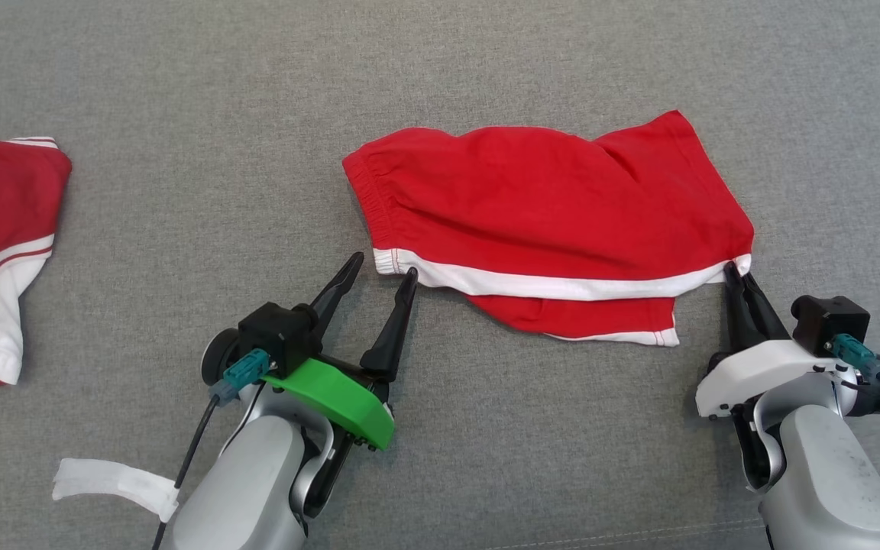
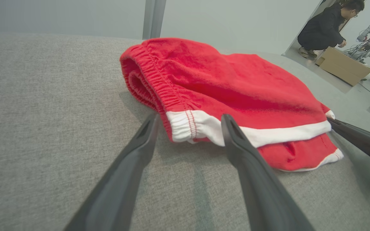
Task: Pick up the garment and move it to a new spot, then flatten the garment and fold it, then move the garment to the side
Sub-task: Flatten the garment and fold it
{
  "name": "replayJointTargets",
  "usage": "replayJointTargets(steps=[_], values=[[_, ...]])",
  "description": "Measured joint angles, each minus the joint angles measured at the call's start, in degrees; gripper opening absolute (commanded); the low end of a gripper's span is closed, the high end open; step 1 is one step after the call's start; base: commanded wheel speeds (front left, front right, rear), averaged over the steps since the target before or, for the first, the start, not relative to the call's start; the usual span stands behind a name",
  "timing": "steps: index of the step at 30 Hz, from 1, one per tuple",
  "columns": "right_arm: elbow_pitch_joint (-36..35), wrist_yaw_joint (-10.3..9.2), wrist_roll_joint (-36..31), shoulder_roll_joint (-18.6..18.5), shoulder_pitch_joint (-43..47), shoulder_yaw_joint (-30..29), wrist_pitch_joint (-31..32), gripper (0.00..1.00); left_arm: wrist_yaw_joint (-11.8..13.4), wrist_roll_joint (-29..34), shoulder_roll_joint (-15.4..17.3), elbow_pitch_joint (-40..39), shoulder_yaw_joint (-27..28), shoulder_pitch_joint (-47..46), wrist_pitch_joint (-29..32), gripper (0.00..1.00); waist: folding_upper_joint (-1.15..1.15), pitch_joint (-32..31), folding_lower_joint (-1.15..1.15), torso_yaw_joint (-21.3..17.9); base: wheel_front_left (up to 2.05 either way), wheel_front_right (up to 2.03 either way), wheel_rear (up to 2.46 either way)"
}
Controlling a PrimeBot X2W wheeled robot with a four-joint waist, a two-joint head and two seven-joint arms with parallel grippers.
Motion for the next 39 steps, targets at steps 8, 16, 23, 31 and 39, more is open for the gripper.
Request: replayJointTargets(steps=[8, 16, 23, 31, 39], values=[[-1.7, 0.0, 1.0, 0.0, 1.2, 0.1, 0.0, 0.0, 0.0, -3.4, 0.0, -0.7, -2.6, 0.4, 0.0, 1.0, 0.0, -1.1, 0.0, -0.8, 0.0, 0.0, 0.0], [-2.1, 0.0, 1.6, 0.0, 1.7, 1.1, 0.0, 0.0, 0.0, -2.7, 0.7, 0.7, 0.9, 0.3, 0.0, 1.0, 0.0, -1.5, 0.0, -2.0, 0.0, 0.0, 0.0], [-2.6, 0.0, 2.0, 0.0, 1.7, 1.7, 0.0, 0.0, 0.0, -0.2, -0.4, 2.2, 3.4, 0.9, 0.0, 1.0, 0.0, -1.3, 0.0, -2.8, 0.0, 0.0, 0.0], [-2.8, 0.0, 2.3, 0.0, 1.4, 3.2, 0.0, 0.0, 0.0, -1.0, -0.5, 3.6, 3.0, 0.6, 0.0, 1.0, 0.0, -0.5, 0.0, -3.9, 0.0, 0.0, 0.0], [-3.5, 0.0, 3.3, 0.1, 1.3, 3.9, 0.0, 0.0, 0.0, -2.0, -0.3, 1.5, 2.9, -0.3, 0.0, 0.0, 0.0, 0.0, 0.0, -4.4, 0.0, 0.0, 0.0]])
